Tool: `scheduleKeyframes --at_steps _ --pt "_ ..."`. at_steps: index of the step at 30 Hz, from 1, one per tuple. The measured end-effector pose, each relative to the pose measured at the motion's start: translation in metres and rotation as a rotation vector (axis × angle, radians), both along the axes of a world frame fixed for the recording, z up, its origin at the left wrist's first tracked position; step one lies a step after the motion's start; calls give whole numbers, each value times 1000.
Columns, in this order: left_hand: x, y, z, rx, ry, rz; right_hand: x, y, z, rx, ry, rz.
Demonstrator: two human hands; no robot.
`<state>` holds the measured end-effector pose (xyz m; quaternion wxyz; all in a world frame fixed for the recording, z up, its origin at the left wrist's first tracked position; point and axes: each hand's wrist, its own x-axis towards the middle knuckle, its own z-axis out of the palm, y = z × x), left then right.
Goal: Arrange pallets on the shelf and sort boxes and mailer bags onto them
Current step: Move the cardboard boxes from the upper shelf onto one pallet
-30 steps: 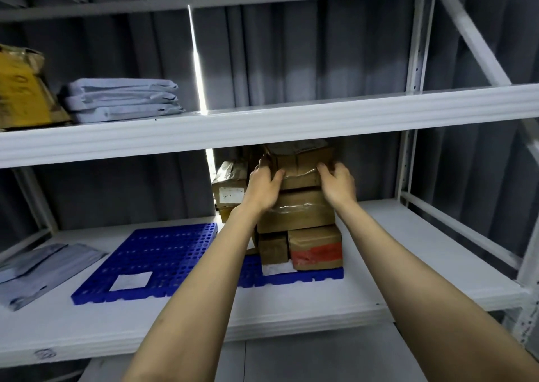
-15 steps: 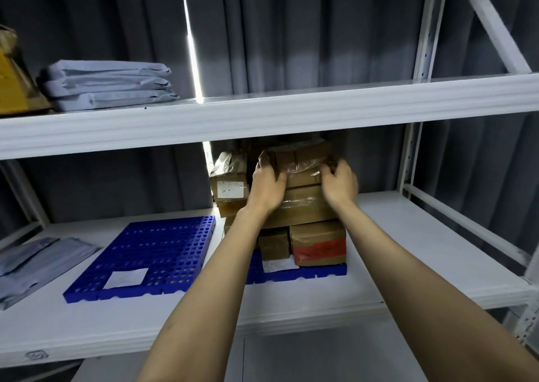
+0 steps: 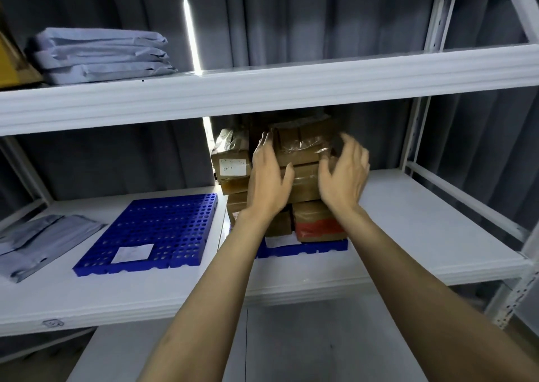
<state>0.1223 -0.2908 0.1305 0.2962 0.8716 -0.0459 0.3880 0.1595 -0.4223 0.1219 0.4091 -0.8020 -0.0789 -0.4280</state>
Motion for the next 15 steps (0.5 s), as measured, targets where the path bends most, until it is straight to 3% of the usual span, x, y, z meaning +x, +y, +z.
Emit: scheduleKeyframes --at_steps 7,15 --pt "-41 7 -18 217 -59 14 -38 5 -26 -224 -96 89" --pt "-86 31 7 309 -167 85 -78 28 2 -281 -288 244"
